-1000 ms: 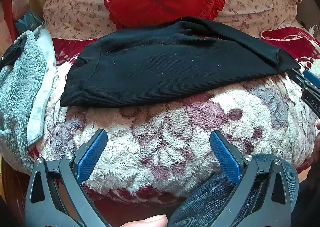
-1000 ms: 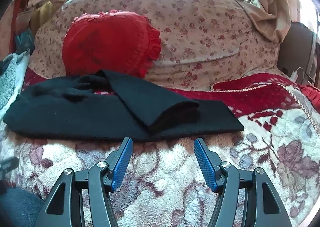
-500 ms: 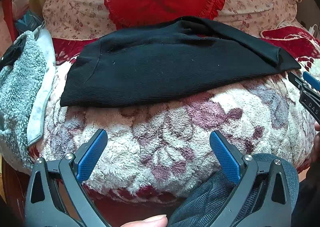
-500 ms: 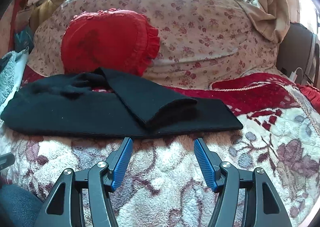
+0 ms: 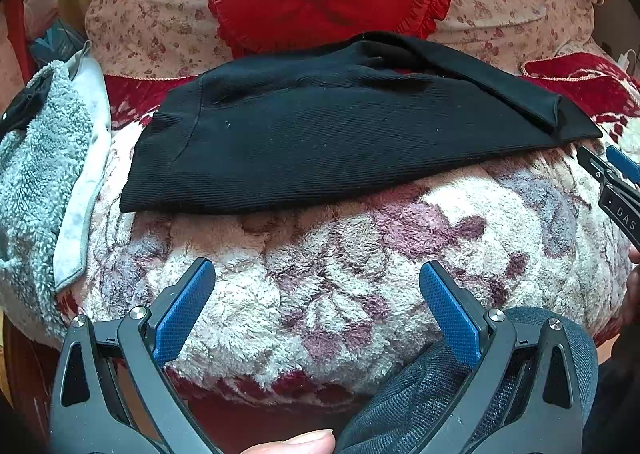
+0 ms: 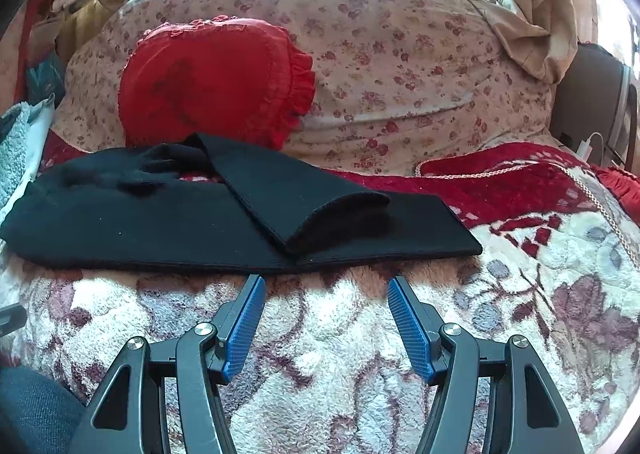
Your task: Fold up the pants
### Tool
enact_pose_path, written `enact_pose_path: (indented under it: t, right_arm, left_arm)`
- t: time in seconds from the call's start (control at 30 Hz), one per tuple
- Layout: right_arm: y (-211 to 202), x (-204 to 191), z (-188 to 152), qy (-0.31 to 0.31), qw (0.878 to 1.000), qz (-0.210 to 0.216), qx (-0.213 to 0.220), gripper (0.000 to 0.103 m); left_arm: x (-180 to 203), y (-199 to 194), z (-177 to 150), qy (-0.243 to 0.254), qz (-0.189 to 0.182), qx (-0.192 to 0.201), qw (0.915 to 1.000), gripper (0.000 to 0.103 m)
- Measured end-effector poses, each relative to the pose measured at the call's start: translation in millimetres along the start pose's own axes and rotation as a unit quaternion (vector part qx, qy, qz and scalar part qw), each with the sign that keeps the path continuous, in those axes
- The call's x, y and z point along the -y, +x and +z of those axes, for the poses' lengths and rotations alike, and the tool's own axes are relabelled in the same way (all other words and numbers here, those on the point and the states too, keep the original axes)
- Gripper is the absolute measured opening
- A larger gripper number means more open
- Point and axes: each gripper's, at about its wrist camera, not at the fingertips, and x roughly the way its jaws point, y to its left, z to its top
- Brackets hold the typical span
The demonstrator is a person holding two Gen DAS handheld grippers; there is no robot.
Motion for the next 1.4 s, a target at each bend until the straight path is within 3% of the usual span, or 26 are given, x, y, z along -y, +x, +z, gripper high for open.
enact_pose_path:
  t: [1.4]
  right_arm:
    - [-6.0, -3.6, 4.9, -0.004, 1.0, 0.001, 0.006, 0.062]
  left_arm:
    - [1.8, 2.3, -0.5, 0.0, 0.0, -0.002, 1.0, 0.102]
